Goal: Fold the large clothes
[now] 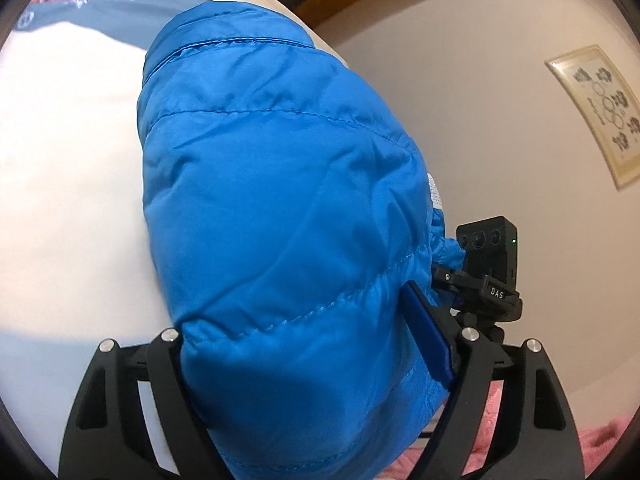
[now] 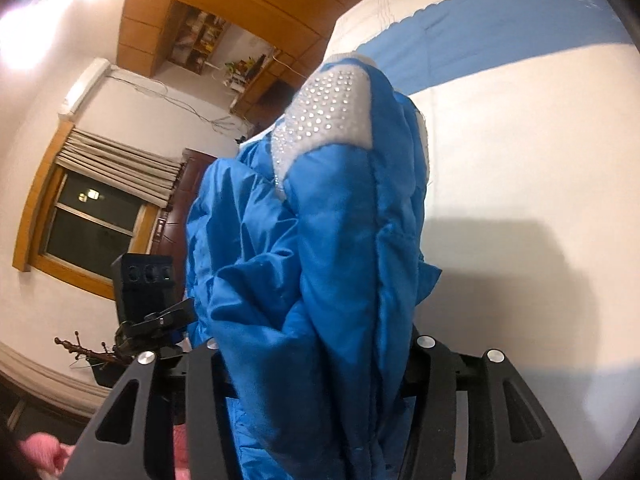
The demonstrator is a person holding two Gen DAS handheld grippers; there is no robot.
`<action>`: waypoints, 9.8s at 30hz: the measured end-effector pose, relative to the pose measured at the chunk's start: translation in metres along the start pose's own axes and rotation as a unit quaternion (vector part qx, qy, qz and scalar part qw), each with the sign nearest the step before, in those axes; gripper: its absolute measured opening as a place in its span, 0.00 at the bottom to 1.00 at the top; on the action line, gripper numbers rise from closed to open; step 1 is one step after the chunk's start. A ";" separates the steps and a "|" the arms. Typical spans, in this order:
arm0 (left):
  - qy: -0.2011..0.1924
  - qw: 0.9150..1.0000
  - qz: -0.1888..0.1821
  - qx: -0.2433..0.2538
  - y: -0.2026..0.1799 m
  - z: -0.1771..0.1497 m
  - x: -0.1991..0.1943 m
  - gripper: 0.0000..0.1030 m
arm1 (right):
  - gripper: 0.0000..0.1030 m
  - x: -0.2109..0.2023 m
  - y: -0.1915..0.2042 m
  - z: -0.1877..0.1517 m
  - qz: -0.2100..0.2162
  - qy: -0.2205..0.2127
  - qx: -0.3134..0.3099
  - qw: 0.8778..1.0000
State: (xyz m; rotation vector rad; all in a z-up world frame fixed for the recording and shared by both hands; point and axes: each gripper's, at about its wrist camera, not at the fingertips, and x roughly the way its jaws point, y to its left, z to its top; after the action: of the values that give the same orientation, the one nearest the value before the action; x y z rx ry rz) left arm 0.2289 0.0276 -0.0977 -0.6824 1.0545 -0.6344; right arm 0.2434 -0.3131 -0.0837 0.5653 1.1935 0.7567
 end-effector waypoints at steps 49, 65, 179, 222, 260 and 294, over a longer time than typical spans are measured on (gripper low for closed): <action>-0.014 0.959 0.278 0.045 0.034 -0.056 0.003 0.85 | 0.73 0.009 -0.013 -0.072 -0.212 0.006 -0.027 0.977; -0.079 0.912 0.391 0.097 -0.077 -0.094 -0.054 0.95 | 0.96 -0.061 0.113 -0.113 -0.291 -0.055 -0.123 0.947; -0.106 0.914 0.373 0.121 -0.123 -0.126 -0.111 0.95 | 0.96 -0.085 0.150 -0.147 -0.302 -0.069 -0.146 0.939; -0.213 0.831 0.458 0.233 -0.224 -0.146 -0.114 0.95 | 0.97 -0.153 -0.203 -0.164 -0.499 -0.208 0.101 0.835; -0.103 0.894 0.415 0.132 -0.134 -0.125 -0.086 0.95 | 0.96 -0.114 0.067 -0.156 -0.395 -0.141 -0.090 0.904; -0.110 0.895 0.412 0.132 -0.141 -0.127 -0.088 0.95 | 0.96 -0.104 0.107 -0.163 -0.359 -0.136 -0.112 0.917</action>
State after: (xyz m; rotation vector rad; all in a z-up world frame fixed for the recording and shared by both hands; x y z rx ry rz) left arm 0.0607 -0.0201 0.0163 -0.0254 0.9124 0.0488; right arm 0.0447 -0.3257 0.0129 0.0124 0.9370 0.1674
